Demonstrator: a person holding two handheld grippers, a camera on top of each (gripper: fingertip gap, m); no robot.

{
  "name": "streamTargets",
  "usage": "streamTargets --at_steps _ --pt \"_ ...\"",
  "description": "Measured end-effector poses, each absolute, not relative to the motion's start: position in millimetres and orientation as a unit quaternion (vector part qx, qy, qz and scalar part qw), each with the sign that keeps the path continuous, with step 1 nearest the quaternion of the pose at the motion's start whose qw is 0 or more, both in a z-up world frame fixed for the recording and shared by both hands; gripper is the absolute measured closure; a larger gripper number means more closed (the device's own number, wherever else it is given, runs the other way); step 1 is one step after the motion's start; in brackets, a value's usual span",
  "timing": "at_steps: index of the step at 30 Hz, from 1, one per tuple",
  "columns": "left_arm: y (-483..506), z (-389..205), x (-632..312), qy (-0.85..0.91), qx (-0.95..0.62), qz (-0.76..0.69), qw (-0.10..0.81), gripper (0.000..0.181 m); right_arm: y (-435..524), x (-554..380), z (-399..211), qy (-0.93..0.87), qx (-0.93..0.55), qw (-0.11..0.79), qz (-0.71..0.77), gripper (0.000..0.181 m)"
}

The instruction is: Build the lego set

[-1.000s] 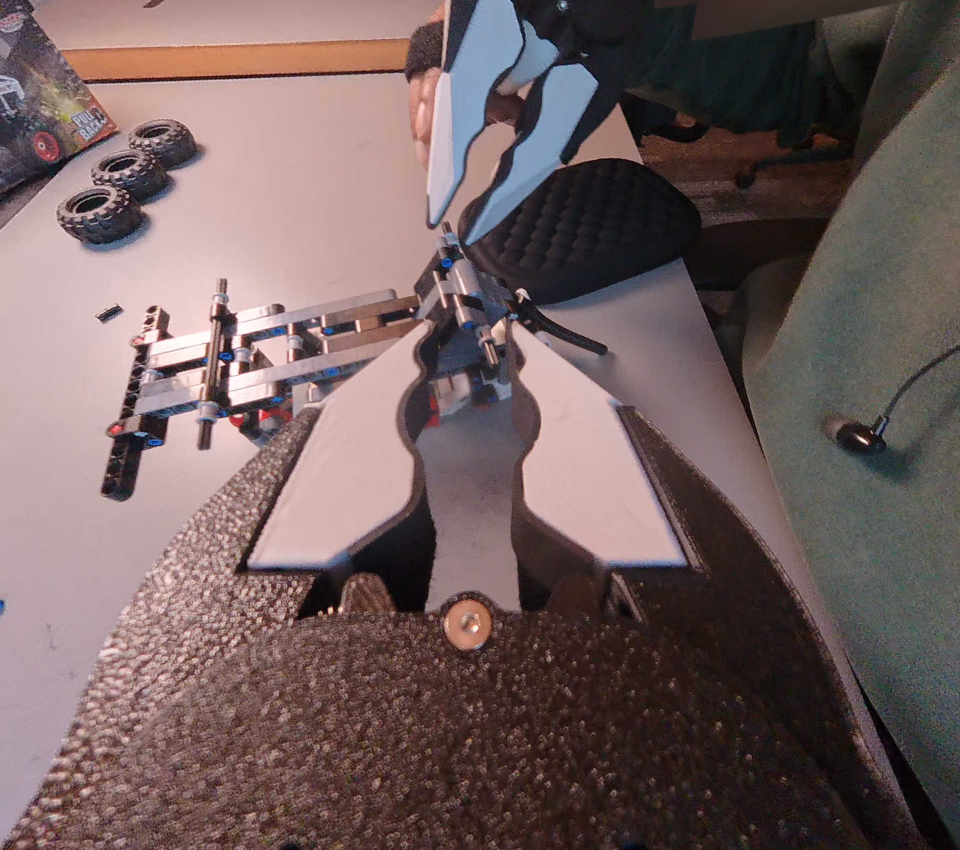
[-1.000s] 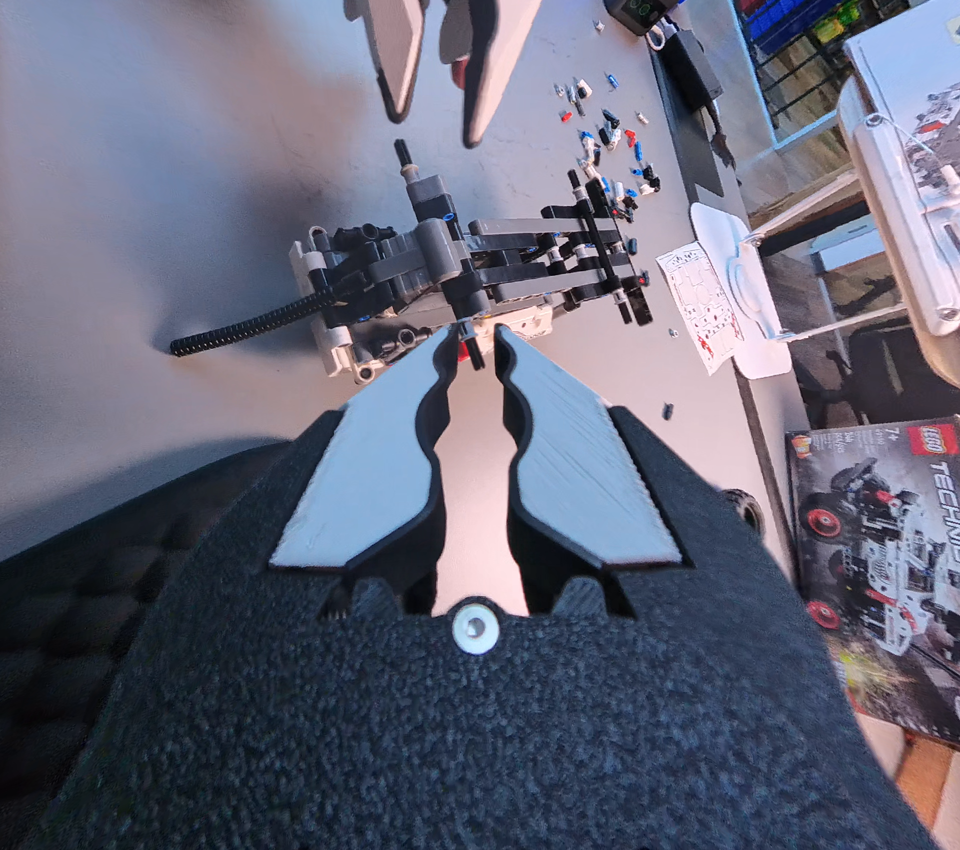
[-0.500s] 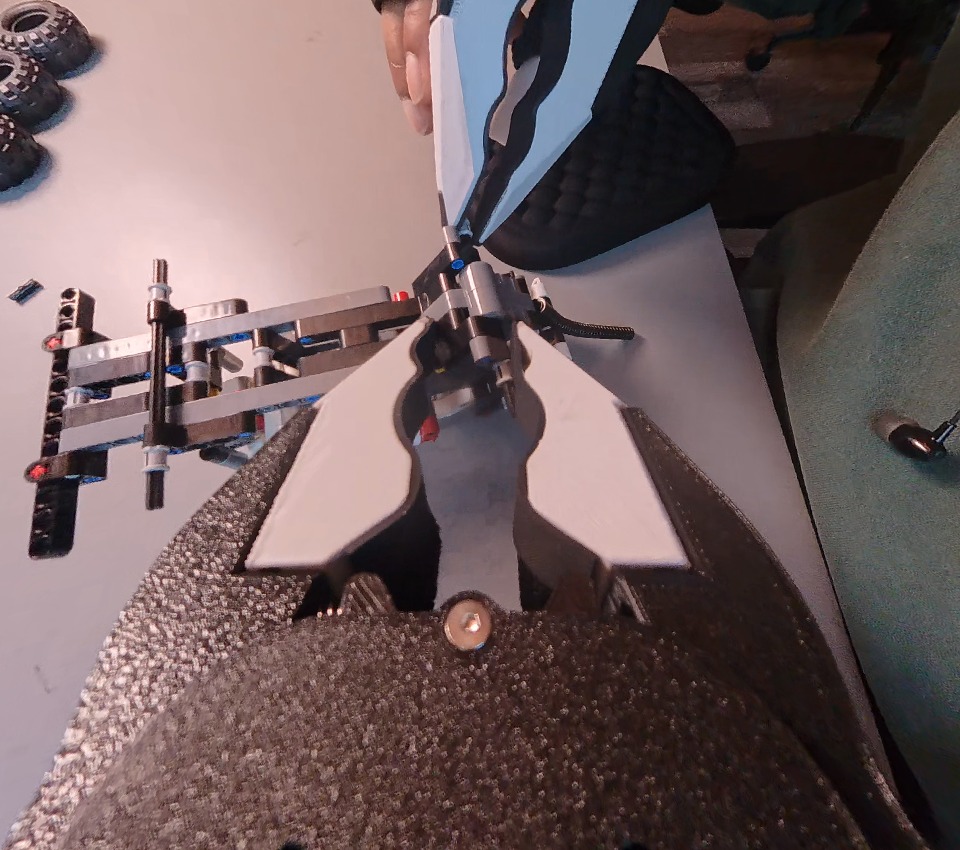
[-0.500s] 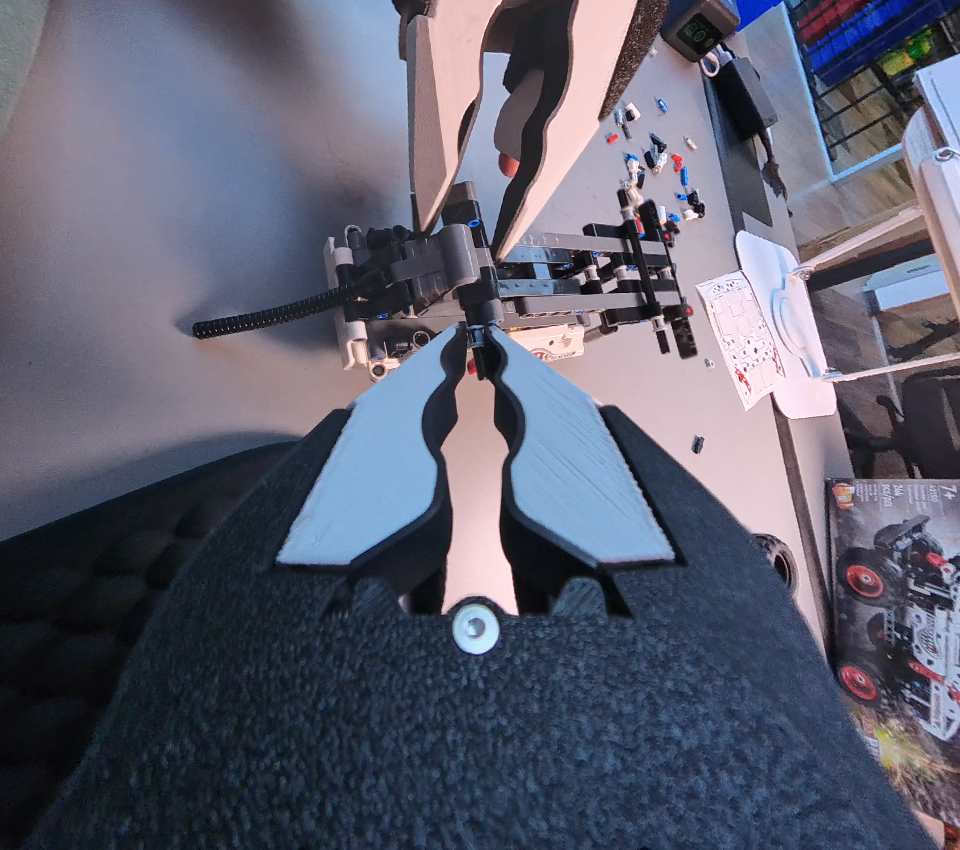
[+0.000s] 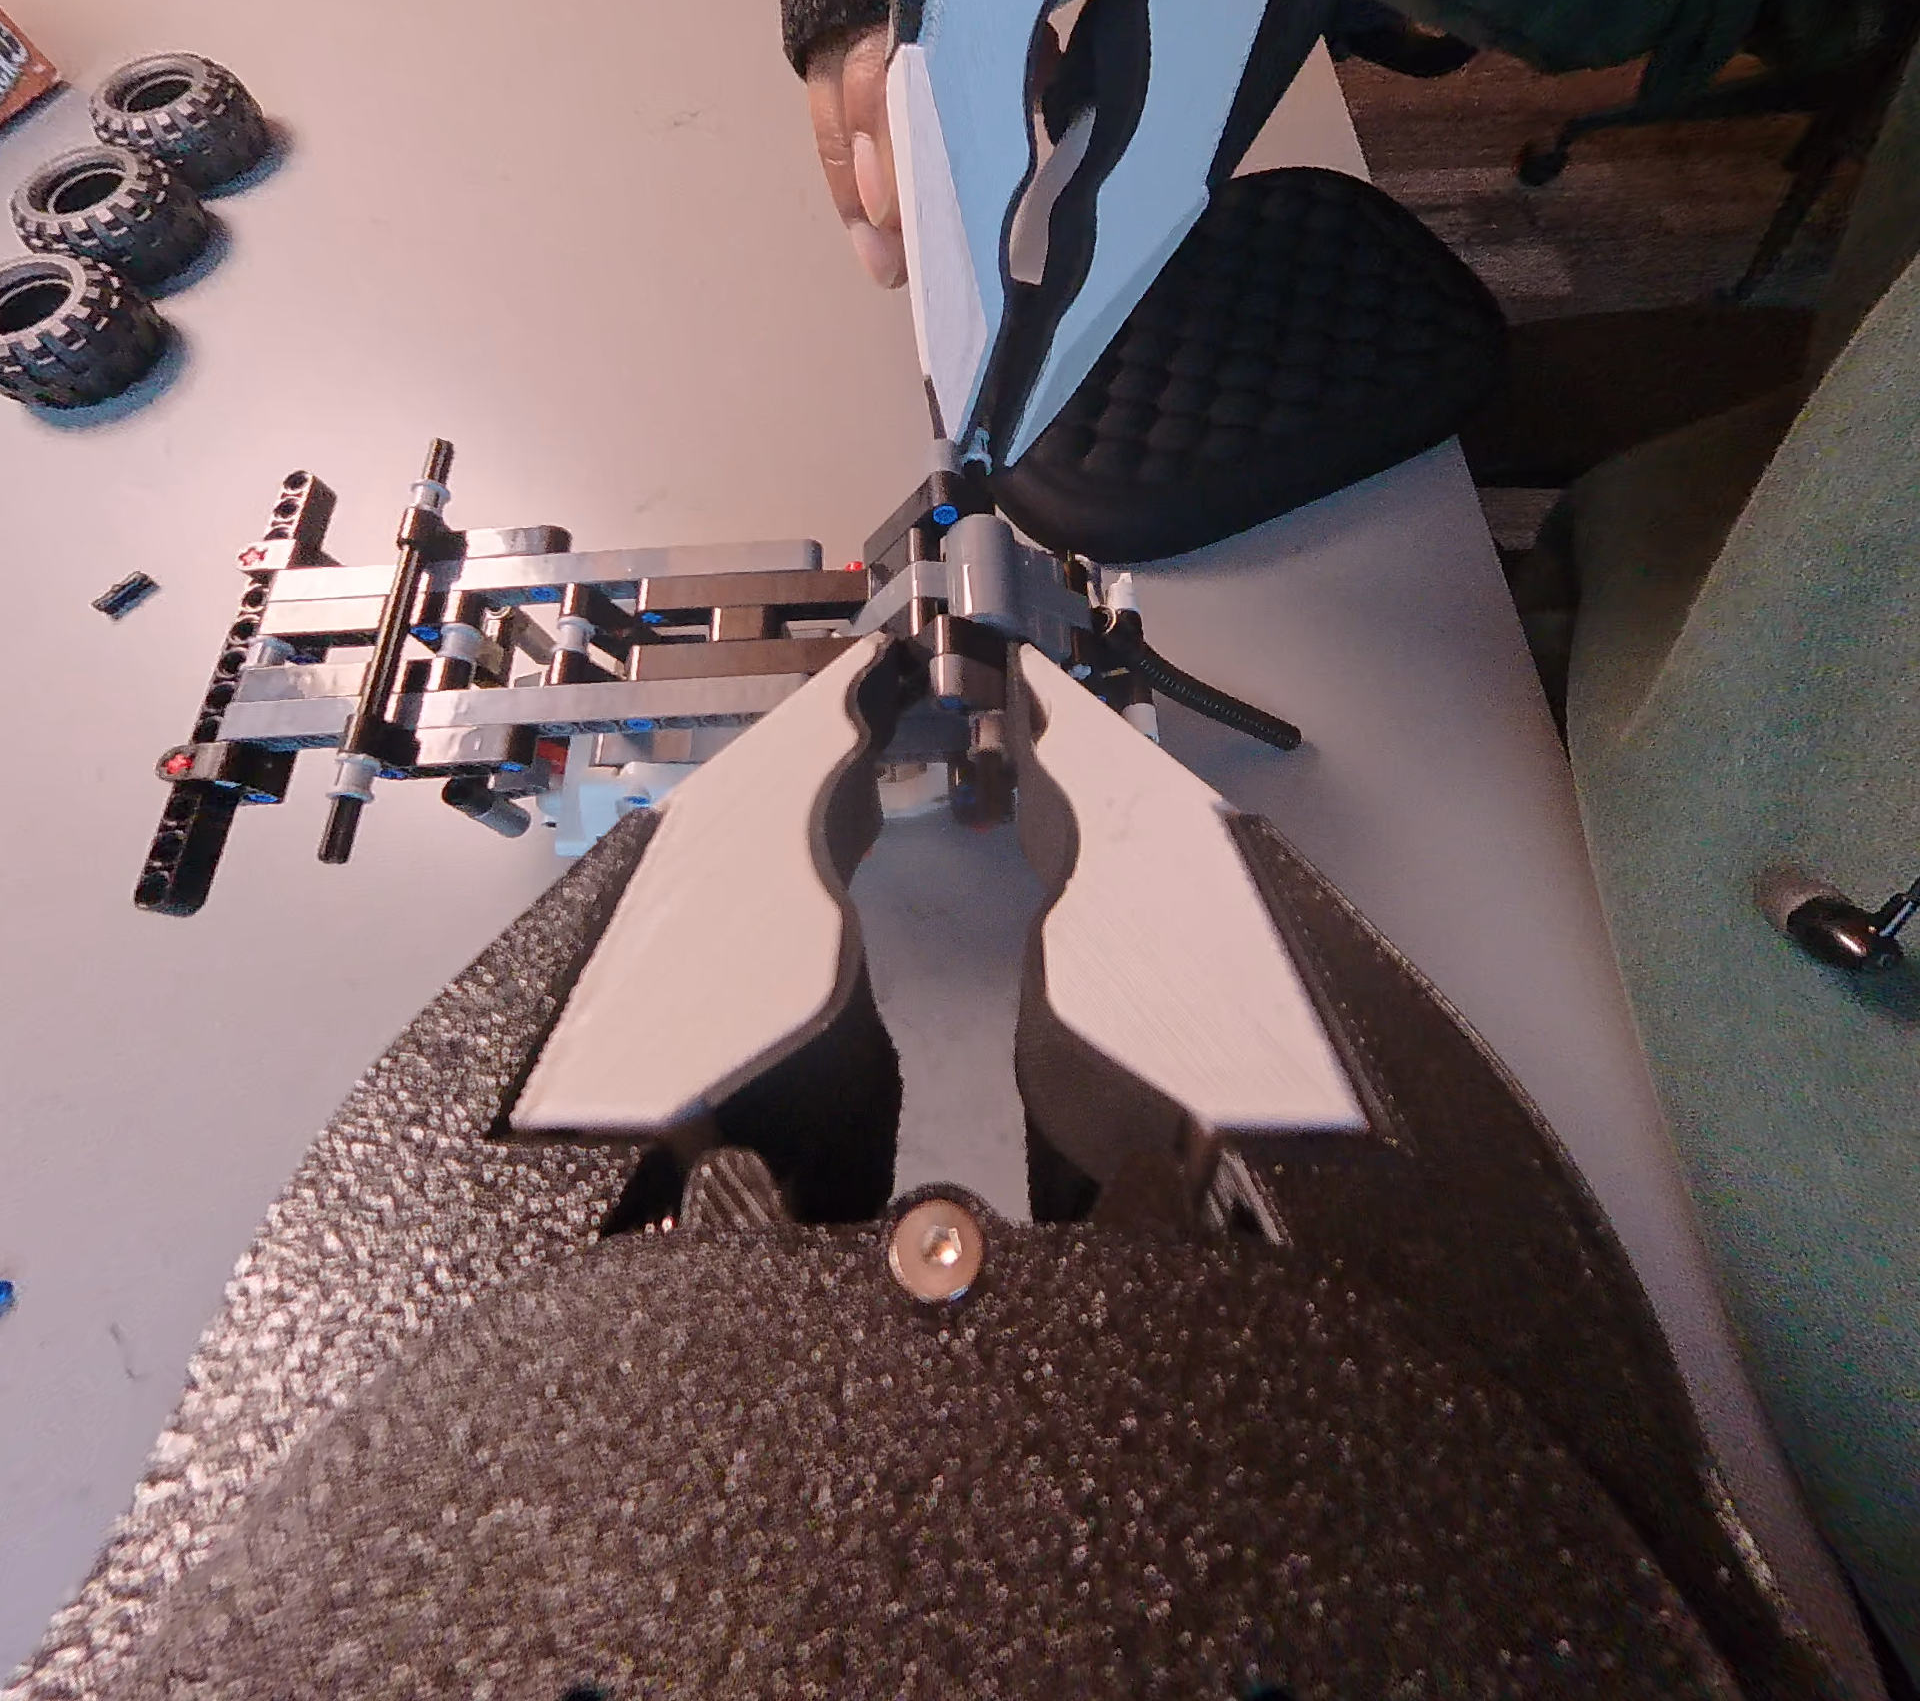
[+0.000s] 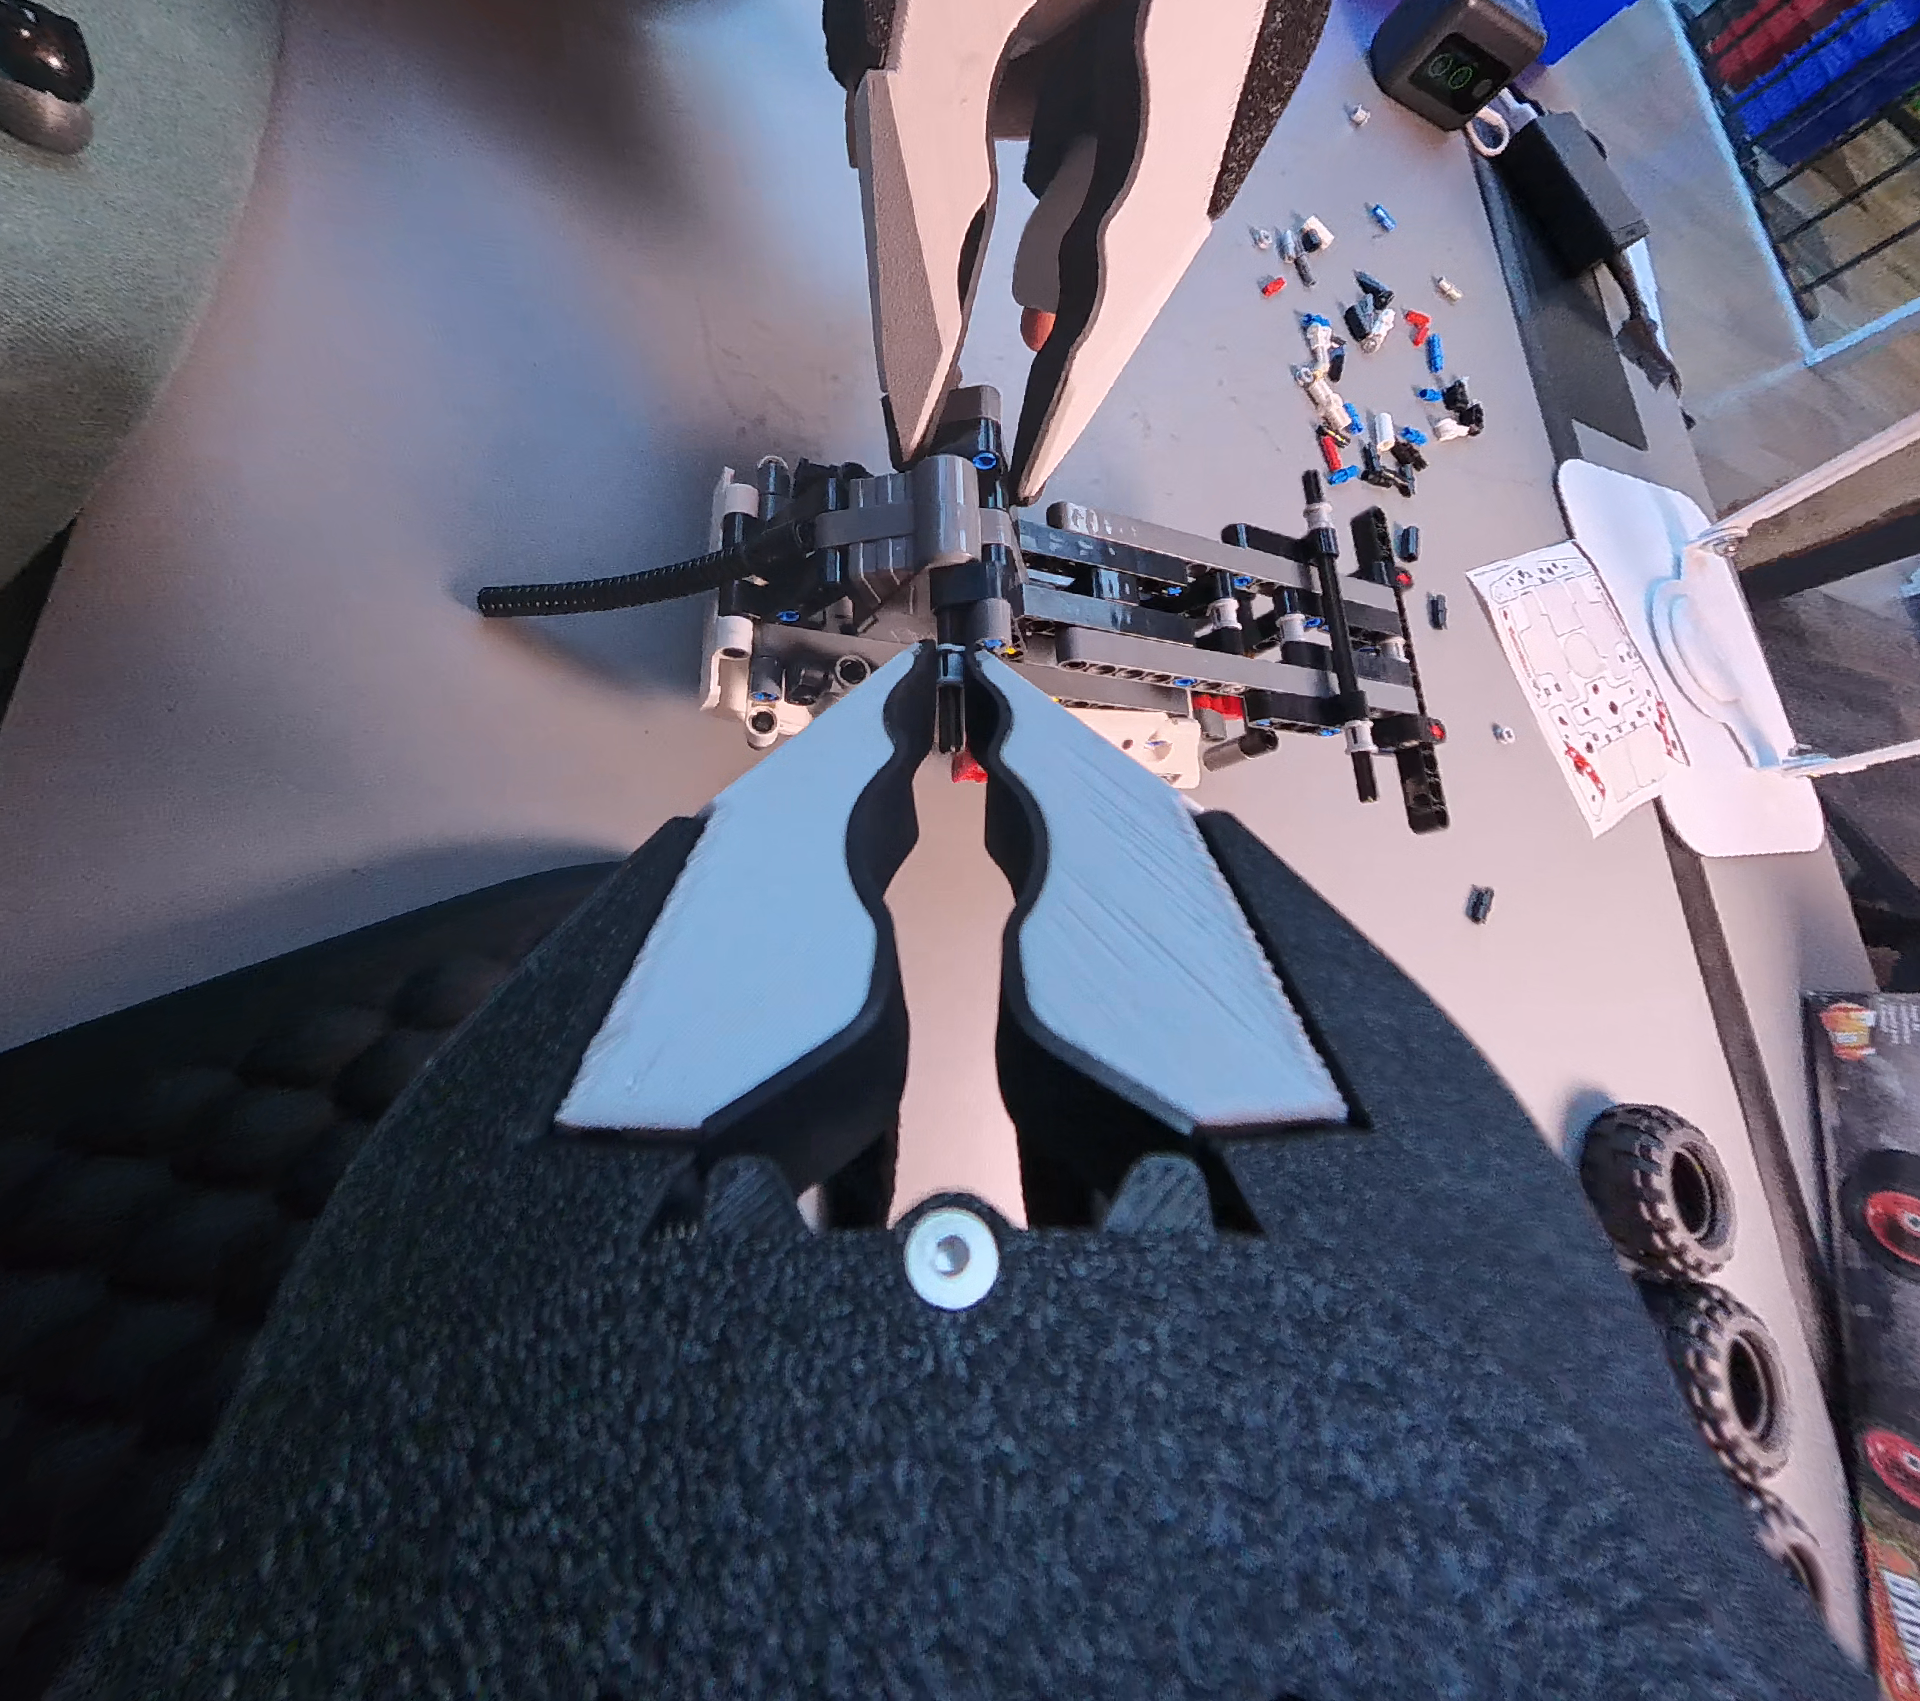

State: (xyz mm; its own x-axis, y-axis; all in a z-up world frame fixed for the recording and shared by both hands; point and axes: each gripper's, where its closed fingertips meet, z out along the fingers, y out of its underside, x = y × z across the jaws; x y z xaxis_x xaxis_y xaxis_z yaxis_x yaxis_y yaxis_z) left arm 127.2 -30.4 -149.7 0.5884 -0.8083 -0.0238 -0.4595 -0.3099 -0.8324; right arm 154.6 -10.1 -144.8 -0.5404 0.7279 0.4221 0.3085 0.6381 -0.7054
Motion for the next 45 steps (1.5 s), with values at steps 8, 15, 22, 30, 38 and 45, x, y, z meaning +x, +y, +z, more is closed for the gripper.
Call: streamTargets --at_steps 8,15,22,30,38,45 --pt "-25.7 -149.0 129.6 0.398 -0.783 -0.198 0.436 0.163 -4.9 158.5 -144.4 -0.820 -0.319 0.354 0.315 0.177" --pt "-22.8 -148.2 128.6 0.392 -0.783 -0.195 0.442 0.164 2.0 162.9 -143.8 -0.811 -0.328 0.343 0.342 0.177" --pt "-23.4 -148.3 127.9 0.396 -0.781 -0.192 0.443 0.164 4.3 167.9 -143.1 -0.805 -0.338 0.335 0.356 0.177" --pt "-28.4 -147.7 106.2 0.379 -0.793 -0.171 0.445 0.165 37.0 172.8 -164.5 -0.790 -0.399 0.329 0.328 0.176" --pt "-39.5 -135.1 96.8 0.335 -0.791 -0.205 0.470 0.149 41.7 143.8 -219.0 -0.835 -0.398 0.299 0.235 0.162" --pt "-55.7 -145.3 84.0 0.324 -0.802 -0.221 0.450 0.156 8.7 138.3 -145.2 -0.804 -0.367 0.345 0.314 0.156"
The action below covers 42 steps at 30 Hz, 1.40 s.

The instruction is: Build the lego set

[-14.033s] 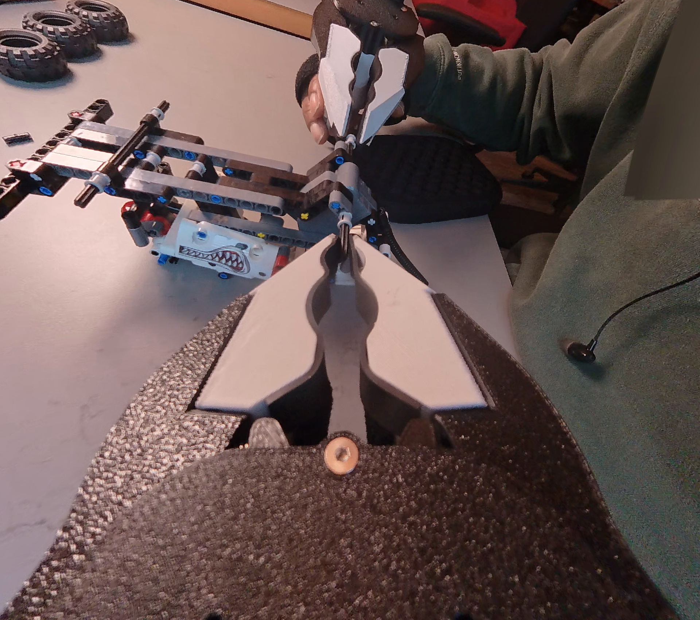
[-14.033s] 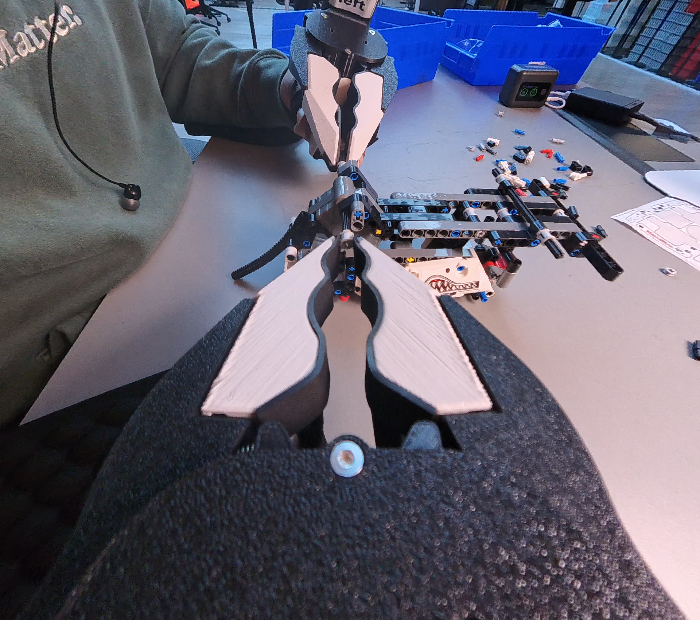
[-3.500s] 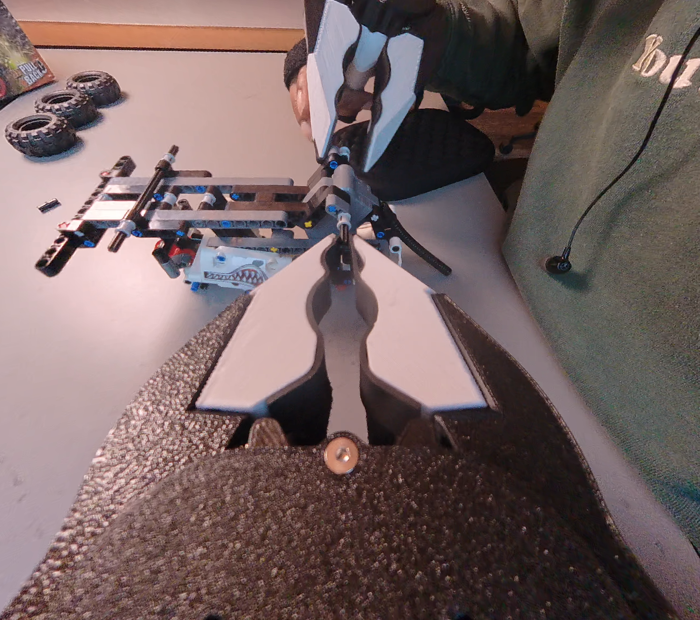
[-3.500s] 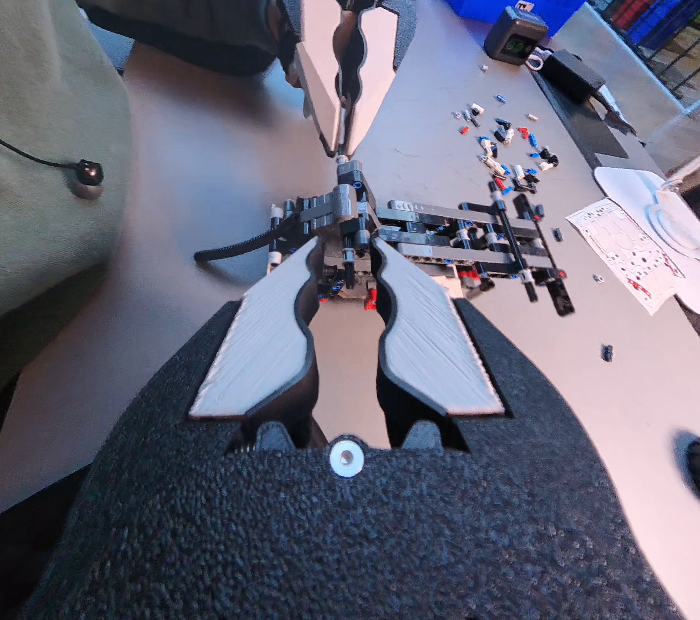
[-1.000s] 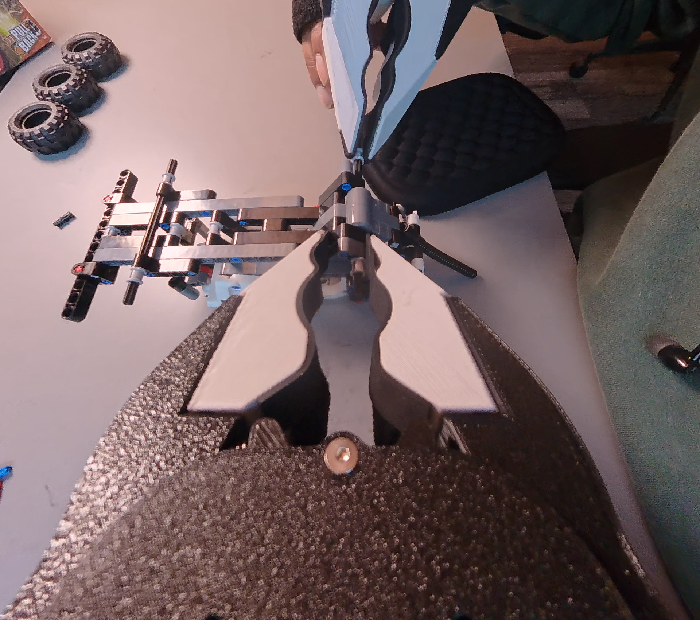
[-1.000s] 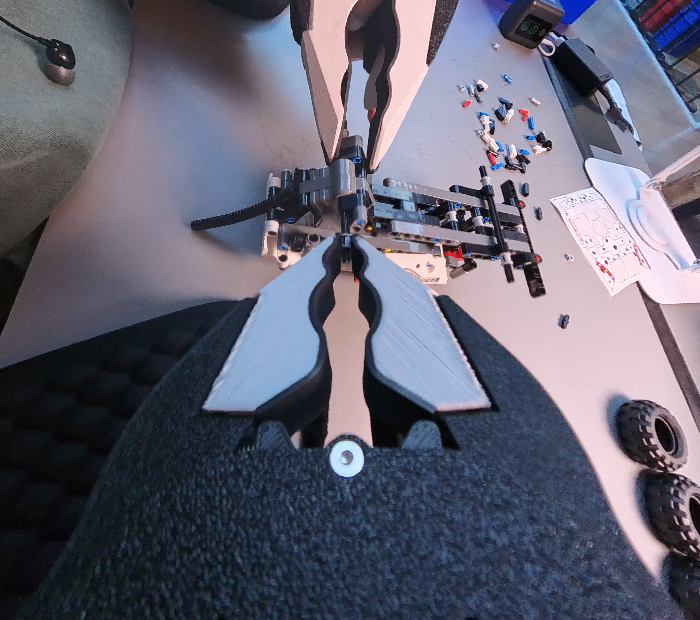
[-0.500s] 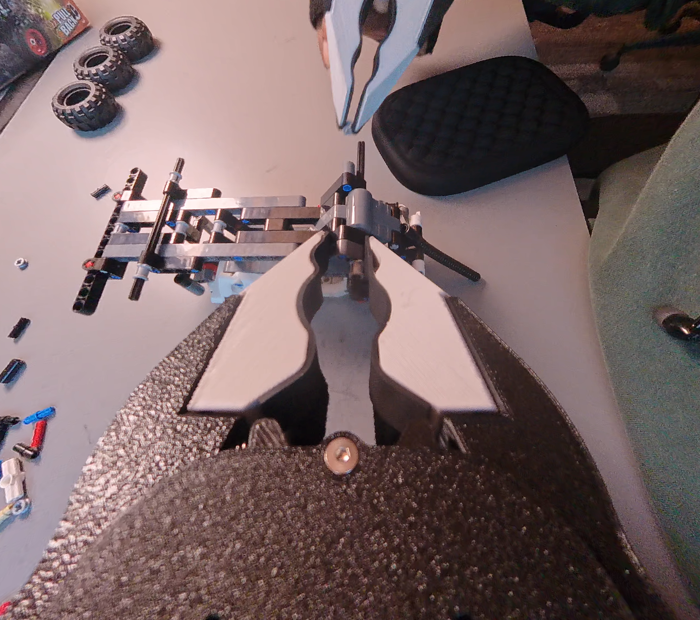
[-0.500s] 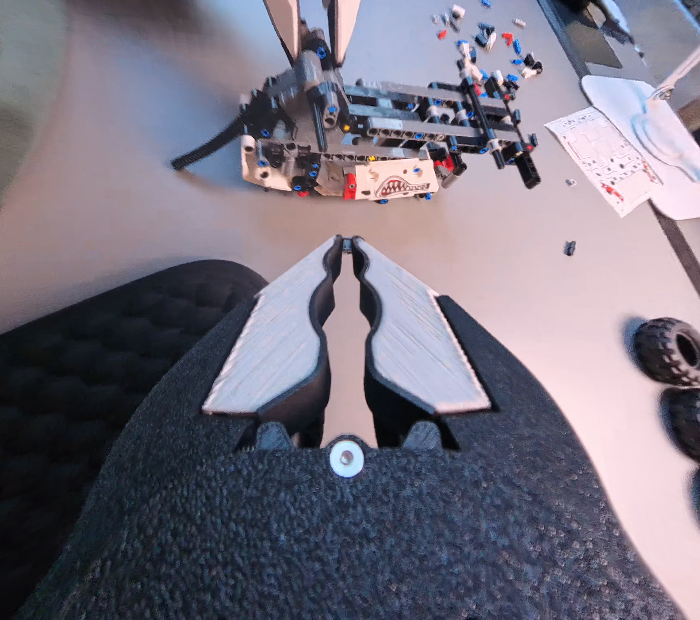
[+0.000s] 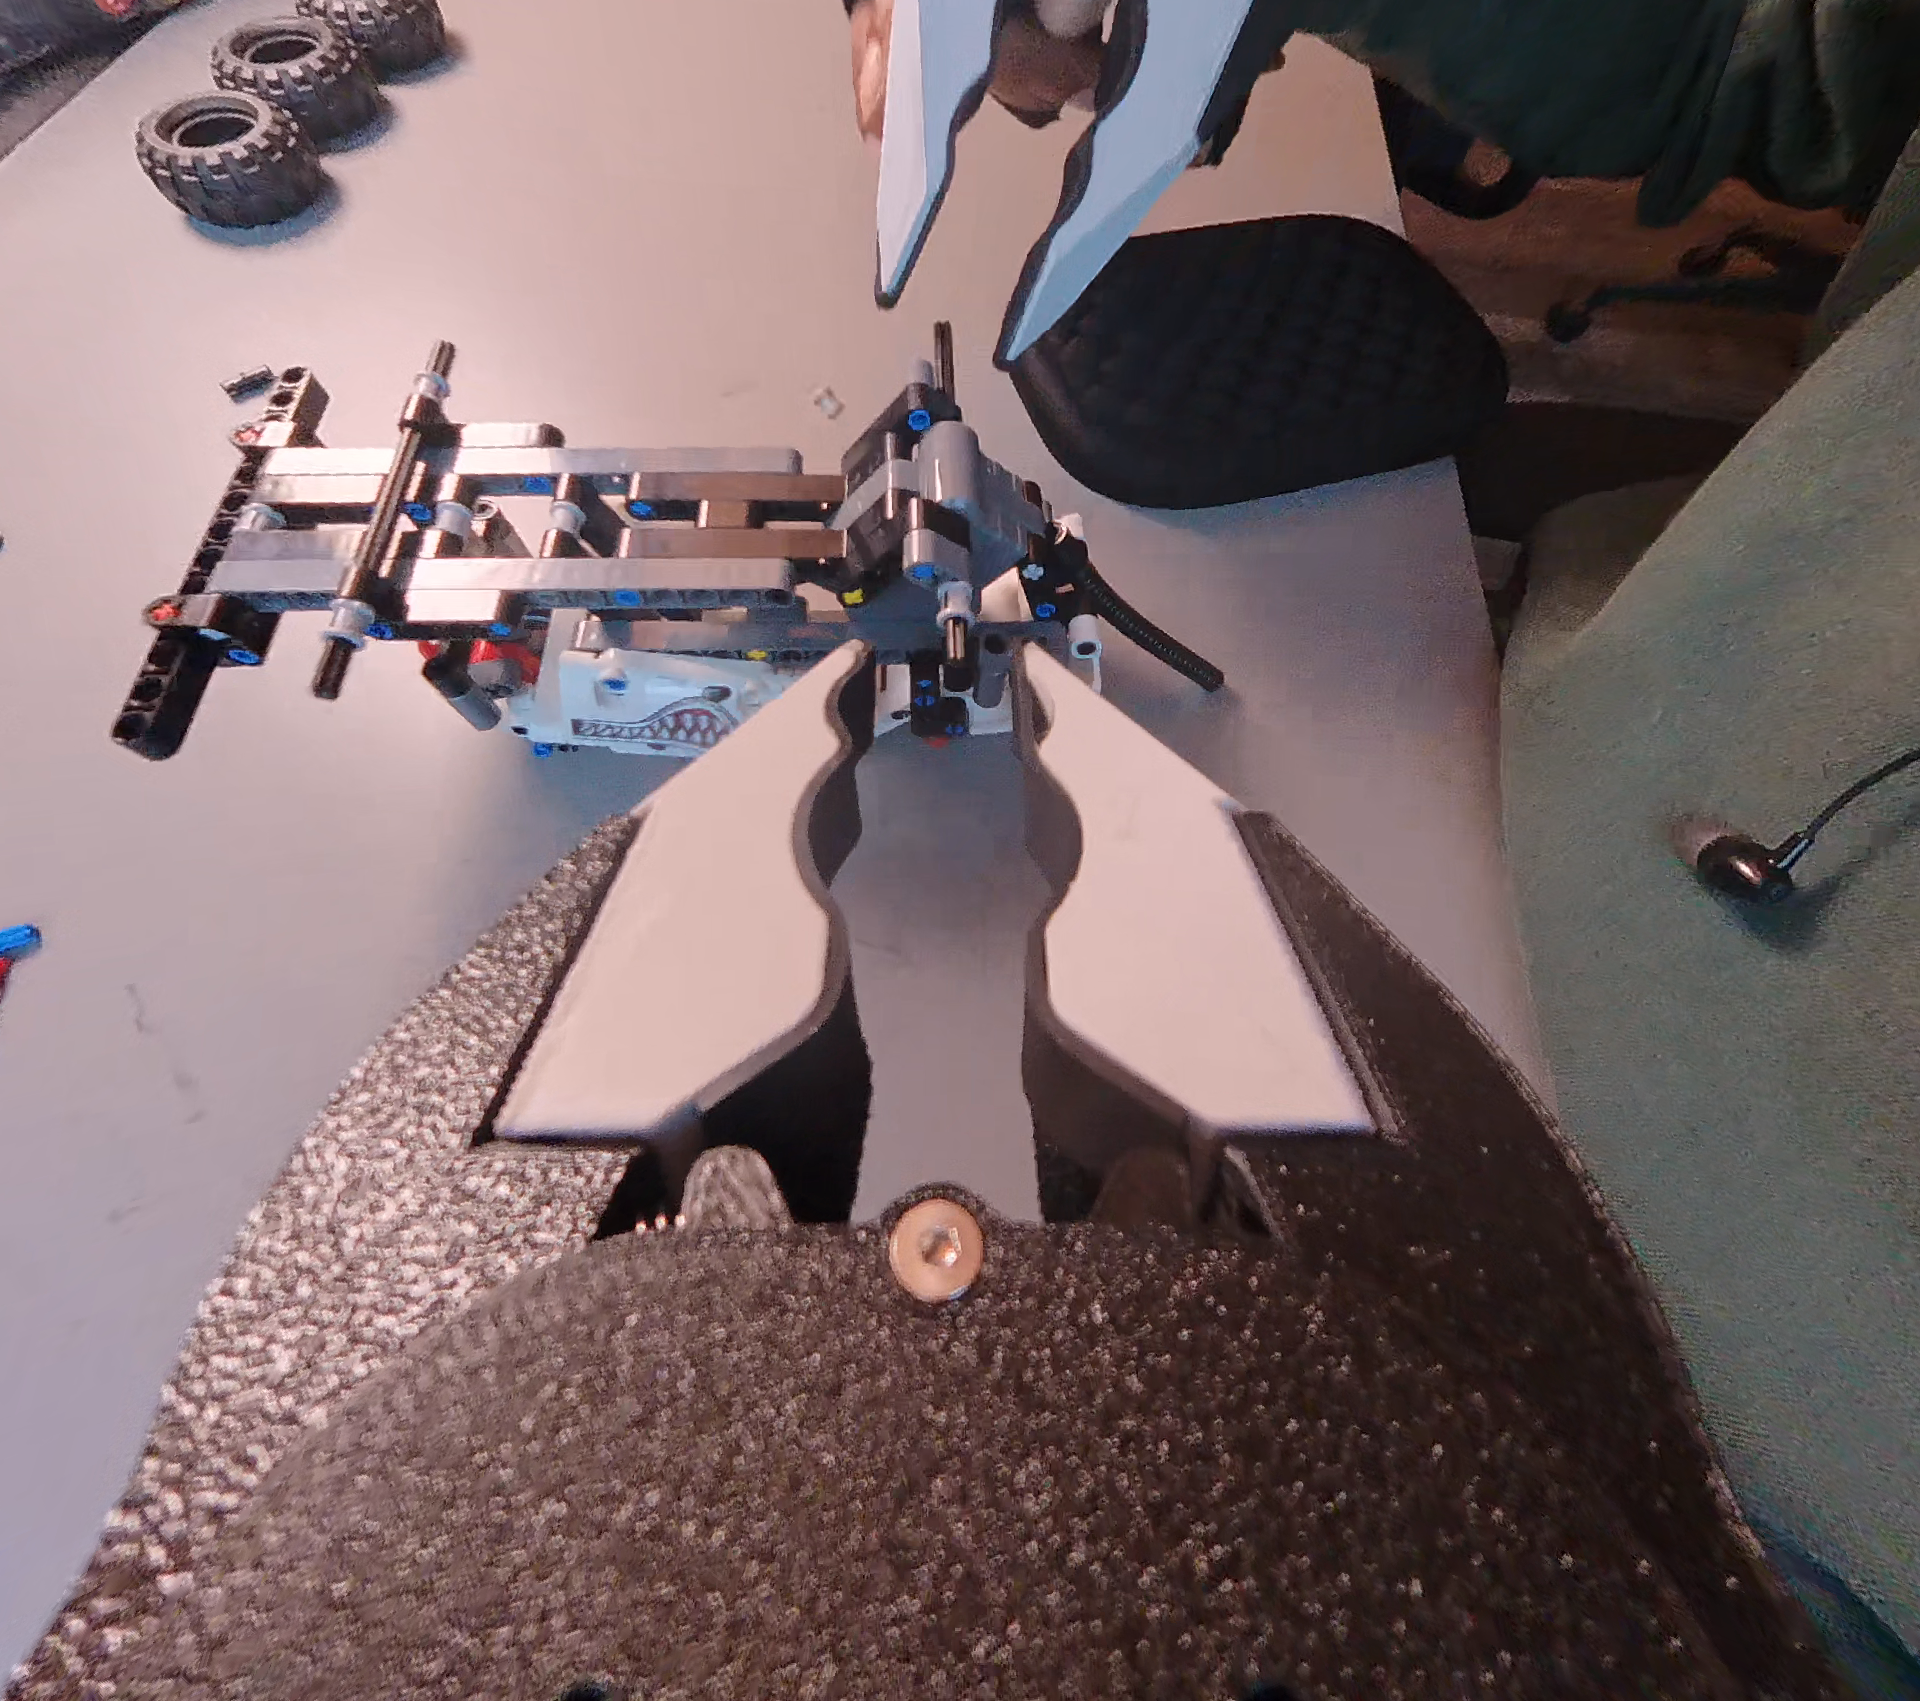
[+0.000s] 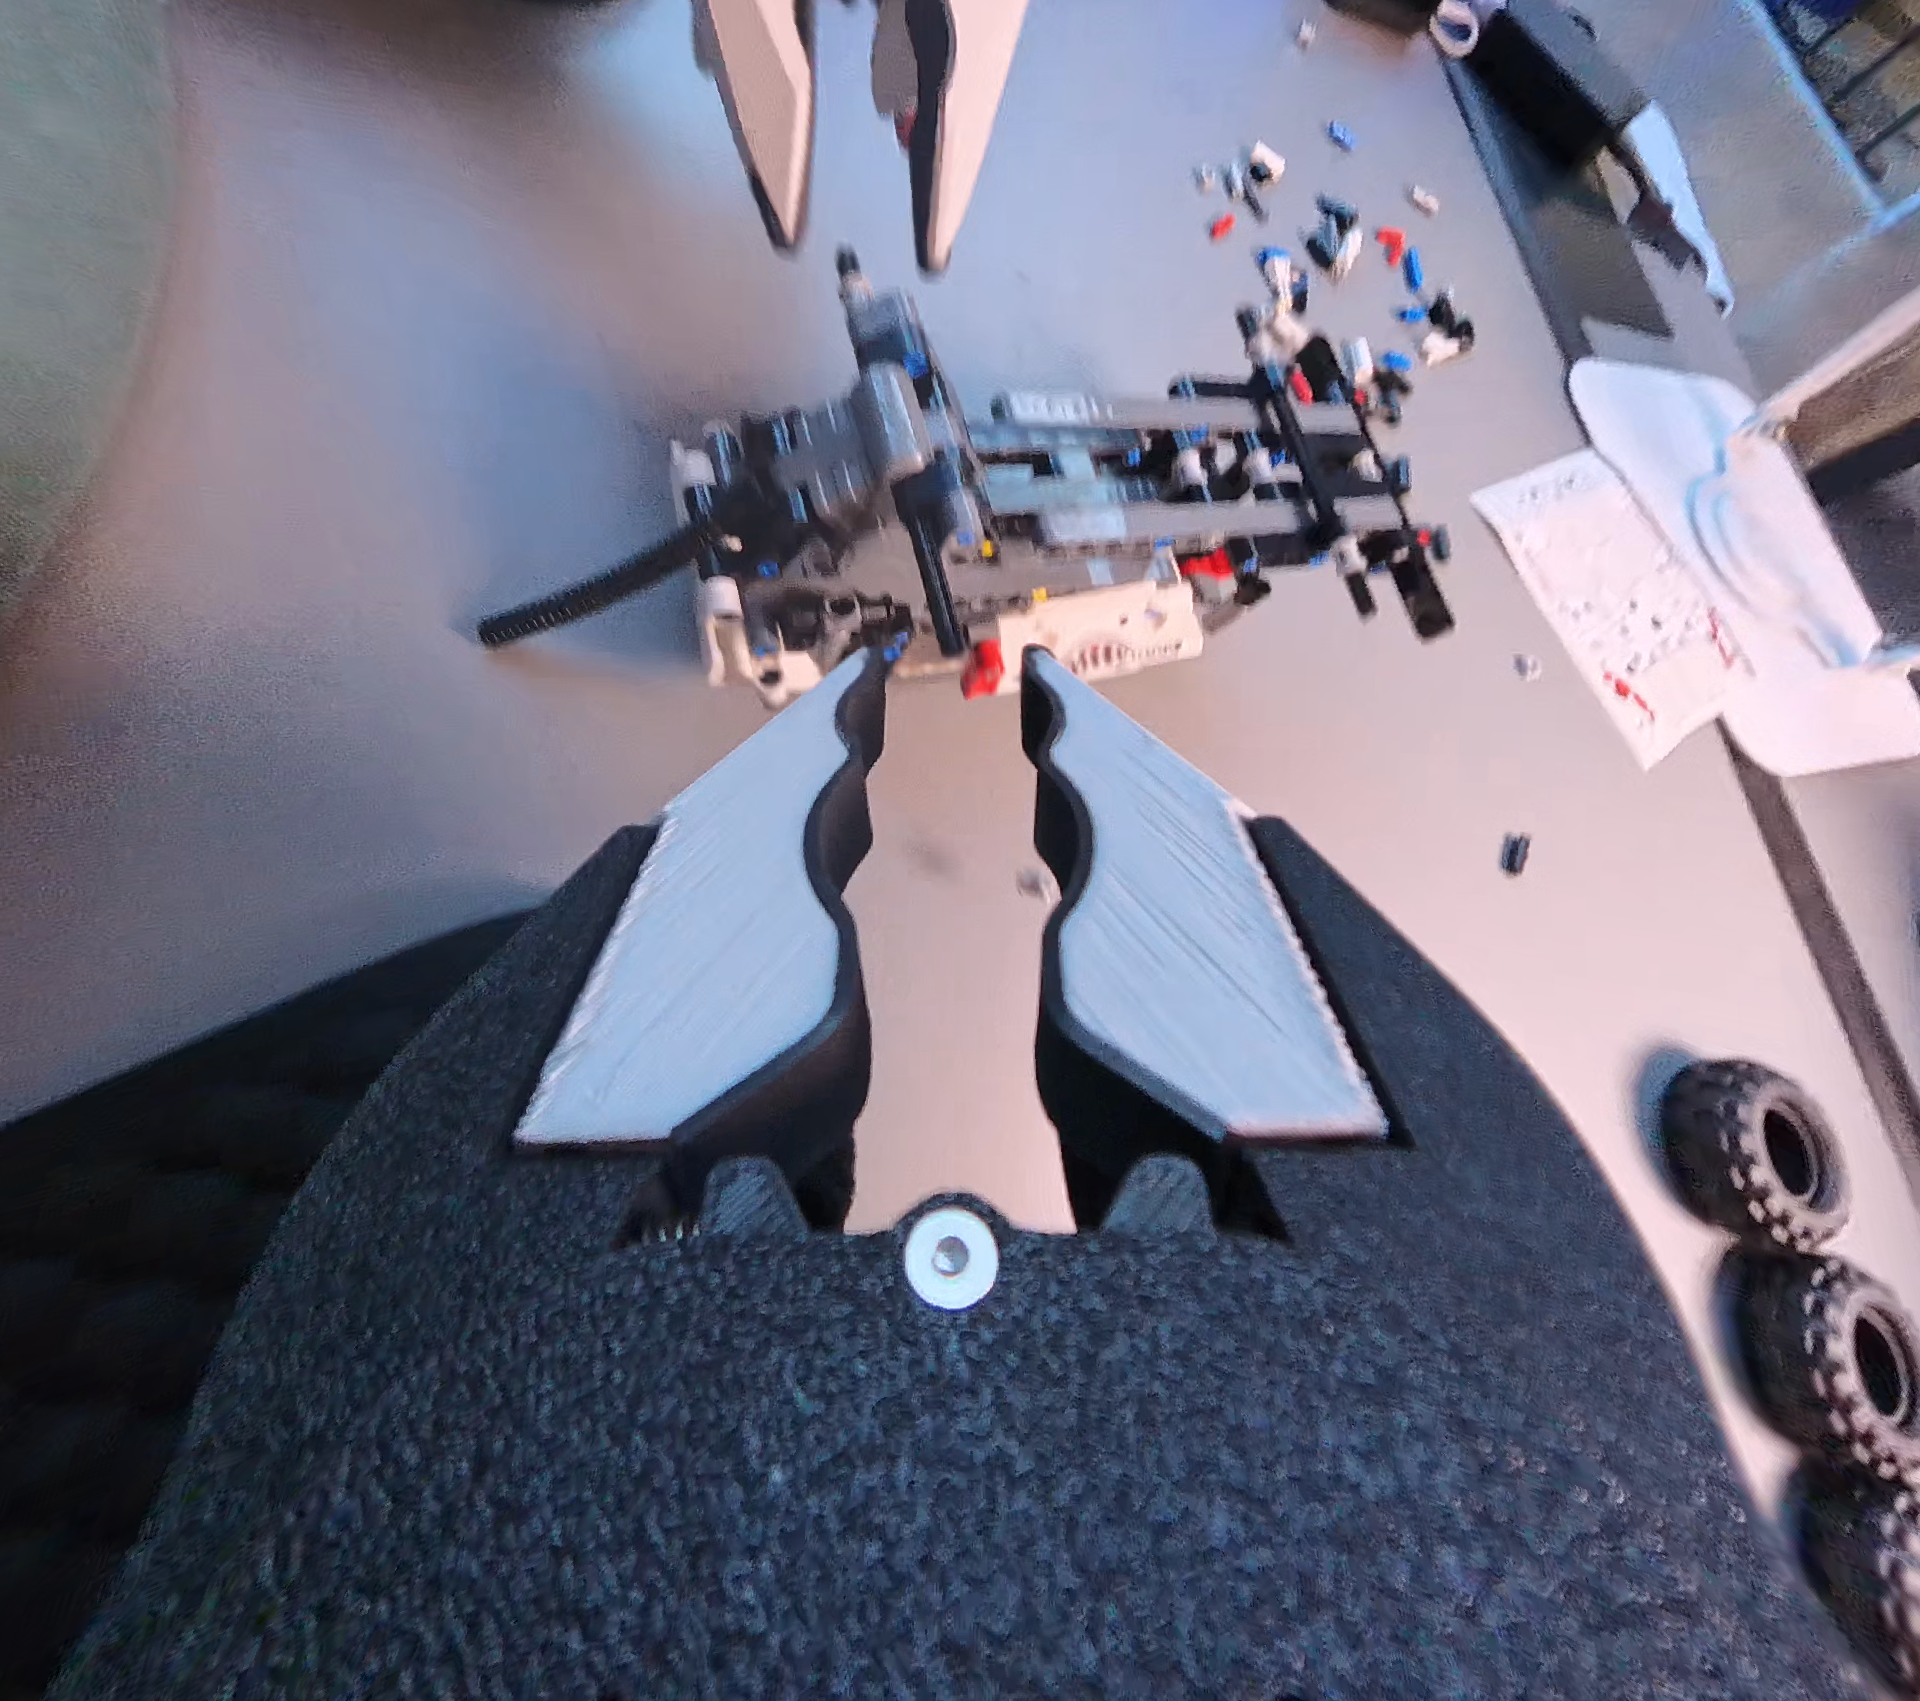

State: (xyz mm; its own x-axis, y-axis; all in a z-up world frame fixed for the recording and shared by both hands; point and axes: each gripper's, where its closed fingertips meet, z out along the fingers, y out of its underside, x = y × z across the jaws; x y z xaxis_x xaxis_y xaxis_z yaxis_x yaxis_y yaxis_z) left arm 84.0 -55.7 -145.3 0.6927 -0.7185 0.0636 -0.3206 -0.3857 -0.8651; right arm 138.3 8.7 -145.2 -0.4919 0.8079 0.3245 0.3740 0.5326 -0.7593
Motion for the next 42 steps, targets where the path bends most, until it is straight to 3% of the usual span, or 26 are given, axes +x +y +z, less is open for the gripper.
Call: streamTargets --at_steps 5,13,42 --pt "-54.1 -148.8 88.8 0.343 -0.805 -0.186 0.447 0.178 -4.2 126.1 -141.1 -0.832 -0.339 0.348 0.267 0.150" --pt "-57.8 -148.6 88.6 0.342 -0.805 -0.183 0.449 0.178 -12.8 112.9 -148.1 -0.861 -0.295 0.346 0.228 0.165" --pt "-89.1 -147.5 52.2 0.299 -0.810 -0.233 0.447 0.178 -34.8 104.0 -149.4 -0.833 -0.290 0.370 0.293 0.168"
